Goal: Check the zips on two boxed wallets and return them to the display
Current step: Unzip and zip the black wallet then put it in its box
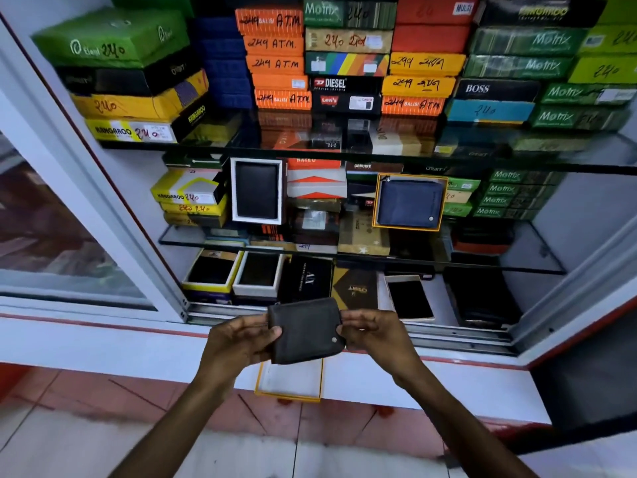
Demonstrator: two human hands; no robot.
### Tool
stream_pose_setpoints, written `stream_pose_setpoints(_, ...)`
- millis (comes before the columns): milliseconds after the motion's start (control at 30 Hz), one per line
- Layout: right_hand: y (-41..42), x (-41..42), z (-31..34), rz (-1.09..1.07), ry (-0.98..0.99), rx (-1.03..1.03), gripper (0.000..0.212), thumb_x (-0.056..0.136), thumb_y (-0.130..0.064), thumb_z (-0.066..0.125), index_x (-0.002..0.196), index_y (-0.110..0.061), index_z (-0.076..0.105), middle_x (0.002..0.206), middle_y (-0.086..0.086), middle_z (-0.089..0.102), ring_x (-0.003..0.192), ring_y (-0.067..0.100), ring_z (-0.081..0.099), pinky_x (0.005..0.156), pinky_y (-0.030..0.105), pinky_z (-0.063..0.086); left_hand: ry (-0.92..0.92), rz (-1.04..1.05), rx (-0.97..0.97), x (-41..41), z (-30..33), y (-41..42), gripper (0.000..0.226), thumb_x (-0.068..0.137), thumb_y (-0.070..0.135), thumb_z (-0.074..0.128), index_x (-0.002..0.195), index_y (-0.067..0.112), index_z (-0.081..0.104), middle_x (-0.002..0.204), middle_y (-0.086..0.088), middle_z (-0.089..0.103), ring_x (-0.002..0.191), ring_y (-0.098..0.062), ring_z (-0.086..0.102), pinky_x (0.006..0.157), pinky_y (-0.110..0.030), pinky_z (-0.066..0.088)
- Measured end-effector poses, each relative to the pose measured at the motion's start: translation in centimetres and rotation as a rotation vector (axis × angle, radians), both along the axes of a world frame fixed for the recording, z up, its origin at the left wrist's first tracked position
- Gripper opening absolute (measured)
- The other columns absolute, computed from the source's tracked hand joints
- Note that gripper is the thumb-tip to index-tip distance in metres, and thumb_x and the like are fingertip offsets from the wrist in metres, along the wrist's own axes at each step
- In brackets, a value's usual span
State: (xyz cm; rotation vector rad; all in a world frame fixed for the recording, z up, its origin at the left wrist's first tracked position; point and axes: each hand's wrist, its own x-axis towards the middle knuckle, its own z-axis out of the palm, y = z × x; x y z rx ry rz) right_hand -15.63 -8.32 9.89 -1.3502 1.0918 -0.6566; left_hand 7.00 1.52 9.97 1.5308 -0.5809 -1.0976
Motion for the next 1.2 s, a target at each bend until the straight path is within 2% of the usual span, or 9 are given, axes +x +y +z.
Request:
stream_pose_setpoints(167, 0.6, 2.4, -4.5, 0.046, 0.193, 0.025, 0.014, 0.08, -0.006, 0.076, 0.09, -0.015, 0.078, 0.056, -0.017, 0.071, 0.05, 0.003, 0.067, 0.056, 0.019, 0.058, -0.055, 0.085, 0.126, 0.8, -4.7, 1.0, 0.021, 0.07, 0.002, 0.08, 0.089, -0.004, 0.073, 0.085, -0.026, 0.075, 0.075, -0.035, 0.074, 0.064, -0.038, 0.061)
stream_pose_setpoints(333, 1.0, 4.4, -7.7, 0.066, 0.318, 0.067, 0.013, 0.076, -0.01, 0.076, 0.067, -0.019, 0.076, 0.053, -0.008, 0.069, 0.055, 0.016, 0.069, 0.072, 0.042, 0.063, -0.285, 0.078, 0.256, 1.7, -8.8, 1.1, 0.013, 0.072, 0.018, 0.081, 0.085, 0.014, 0.078, 0.081, -0.008, 0.079, 0.078, -0.026, 0.075, 0.078, -0.048, 0.061)
stream_pose_setpoints(433, 1.2, 5.1, -9.4, 0.062, 0.382, 0.076, 0.032, 0.075, -0.01, 0.075, 0.052, -0.03, 0.067, 0.047, -0.015, 0.065, 0.059, 0.018, 0.071, 0.075, 0.043, 0.062, -0.507, 0.008, 0.317, 1.8, -10.5, 0.4, 0.016, 0.076, 0.027, 0.077, 0.09, 0.018, 0.079, 0.088, -0.002, 0.079, 0.088, -0.02, 0.073, 0.091, -0.041, 0.055)
stream_pose_setpoints(567, 1.5, 5.5, -11.1, 0.025, 0.43, 0.078, 0.037, 0.069, -0.013, 0.079, 0.042, -0.032, 0.062, 0.052, -0.008, 0.067, 0.074, 0.029, 0.074, 0.081, 0.045, 0.06, -0.605, -0.028, 0.319, 1.4, -11.2, -0.2, 0.024, 0.08, 0.02, 0.074, 0.1, 0.008, 0.077, 0.099, -0.01, 0.077, 0.096, -0.025, 0.071, 0.09, -0.026, 0.046)
stream_pose_setpoints(700, 1.8, 5.6, -11.6, -0.05, 0.448, 0.087, 0.034, 0.067, -0.017, 0.084, 0.058, -0.032, 0.055, 0.084, 0.011, 0.074, 0.085, 0.03, 0.073, 0.084, 0.048, 0.059, -0.674, -0.06, 0.374, 1.6, -12.3, -0.1, 0.028, 0.078, 0.024, 0.075, 0.101, 0.009, 0.075, 0.102, -0.01, 0.077, 0.096, -0.026, 0.071, 0.087, -0.026, 0.046)
stream_pose_setpoints(867, 1.8, 5.6, -11.2, -0.093, 0.37, 0.25, 0.027, 0.073, -0.008, 0.08, 0.054, -0.019, 0.063, 0.072, 0.013, 0.07, 0.08, 0.039, 0.074, 0.08, 0.052, 0.061, -0.599, -0.12, 0.436, 1.1, -11.8, -0.5, 0.028, 0.085, 0.028, 0.068, 0.098, 0.004, 0.075, 0.102, -0.012, 0.075, 0.099, -0.029, 0.068, 0.088, -0.031, 0.047)
stream_pose_setpoints(967, 1.9, 5.2, -10.5, -0.137, 0.278, 0.272, 0.008, 0.076, -0.004, 0.078, 0.082, -0.005, 0.074, 0.089, 0.017, 0.075, 0.084, 0.037, 0.073, 0.078, 0.05, 0.062, -0.564, -0.085, 0.421, 1.1, -10.4, -0.5, 0.023, 0.083, 0.031, 0.069, 0.092, 0.011, 0.077, 0.096, -0.006, 0.077, 0.096, -0.025, 0.069, 0.085, -0.029, 0.047)
stream_pose_setpoints(1067, 1.5, 4.3, -8.7, -0.2, 0.16, 0.246, 0.016, 0.076, -0.001, 0.078, 0.091, -0.003, 0.074, 0.096, 0.023, 0.076, 0.076, 0.032, 0.073, 0.07, 0.044, 0.063, -0.529, 0.007, 0.34, 1.2, -7.7, -0.6, 0.018, 0.077, 0.027, 0.076, 0.09, 0.014, 0.077, 0.091, -0.003, 0.077, 0.089, -0.02, 0.069, 0.087, -0.03, 0.049)
stream_pose_setpoints(1200, -0.2, 3.5, -4.1, -0.246, 0.047, 0.112, 0.022, 0.076, -0.004, 0.079, 0.098, -0.003, 0.075, 0.09, 0.016, 0.077, 0.075, 0.028, 0.075, 0.061, 0.034, 0.061, -0.478, 0.092, 0.165, 1.0, -1.8, -2.1, 0.01, 0.073, 0.023, 0.079, 0.078, 0.028, 0.073, 0.077, 0.009, 0.074, 0.078, -0.009, 0.068, 0.071, -0.025, 0.052)
